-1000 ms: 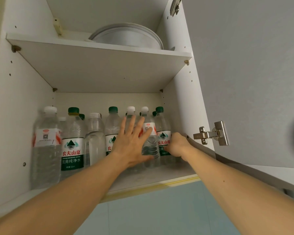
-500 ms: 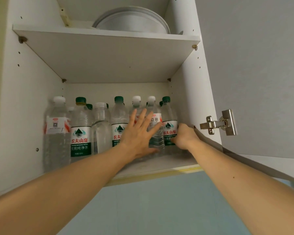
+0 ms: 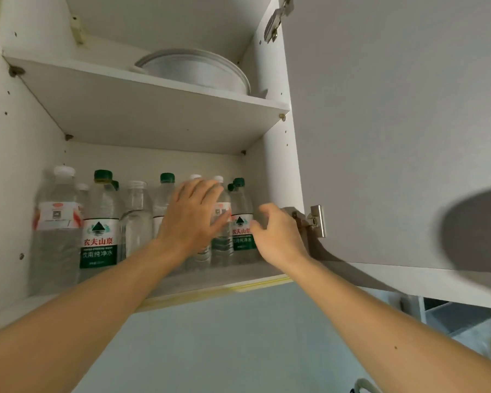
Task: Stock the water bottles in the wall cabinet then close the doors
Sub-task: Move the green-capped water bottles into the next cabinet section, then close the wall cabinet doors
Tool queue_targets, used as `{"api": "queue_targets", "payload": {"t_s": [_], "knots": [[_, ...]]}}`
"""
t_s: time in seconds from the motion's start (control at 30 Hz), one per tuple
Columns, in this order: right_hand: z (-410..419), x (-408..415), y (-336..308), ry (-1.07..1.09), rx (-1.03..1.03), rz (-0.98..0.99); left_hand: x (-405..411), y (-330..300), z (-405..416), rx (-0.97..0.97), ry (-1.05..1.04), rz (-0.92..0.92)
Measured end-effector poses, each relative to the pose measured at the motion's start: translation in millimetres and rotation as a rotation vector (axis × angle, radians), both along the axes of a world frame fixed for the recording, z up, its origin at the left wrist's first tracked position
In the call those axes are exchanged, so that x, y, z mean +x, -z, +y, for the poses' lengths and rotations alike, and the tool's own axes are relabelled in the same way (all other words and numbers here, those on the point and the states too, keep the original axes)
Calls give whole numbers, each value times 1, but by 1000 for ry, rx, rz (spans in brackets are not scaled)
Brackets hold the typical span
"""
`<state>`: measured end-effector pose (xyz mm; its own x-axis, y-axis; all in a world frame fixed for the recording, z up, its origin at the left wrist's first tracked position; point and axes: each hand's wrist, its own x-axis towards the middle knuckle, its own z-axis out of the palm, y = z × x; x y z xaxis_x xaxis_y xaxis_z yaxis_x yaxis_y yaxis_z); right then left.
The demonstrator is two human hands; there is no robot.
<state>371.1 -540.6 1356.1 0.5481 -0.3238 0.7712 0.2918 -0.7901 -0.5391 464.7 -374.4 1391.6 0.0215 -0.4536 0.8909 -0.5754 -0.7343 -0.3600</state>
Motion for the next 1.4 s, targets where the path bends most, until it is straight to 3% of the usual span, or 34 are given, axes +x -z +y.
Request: {"api": "queue_targets", "payload": {"t_s": [0.13,0.2,0.33,0.6,0.8,0.97,1.1,1.23,1.4], "knots": [[9,-64,4,2,-6,-137,-35,-2,-8,-299,438,218],[14,-98,7,21,-10,-206,-55,-2,-19,-355,561,294],[15,-171,5,87,-68,-335,-106,3,-48,-289,701,317],[-6,-299,-14,424,-266,-590,-232,3,-126,-93,883,318],[-46,-369,-9,885,-481,-570,-296,3,-193,-162,945,381],[-89,-407,-4,1189,-408,-373,-319,7,-235,-221,986,403],[-113,-419,4,1036,-244,-378,-326,10,-246,-246,970,406],[-121,-429,8,961,-333,-419,-327,11,-241,-236,981,439],[-126,-453,13,628,-336,-496,-346,14,-220,-207,1071,466]]}}
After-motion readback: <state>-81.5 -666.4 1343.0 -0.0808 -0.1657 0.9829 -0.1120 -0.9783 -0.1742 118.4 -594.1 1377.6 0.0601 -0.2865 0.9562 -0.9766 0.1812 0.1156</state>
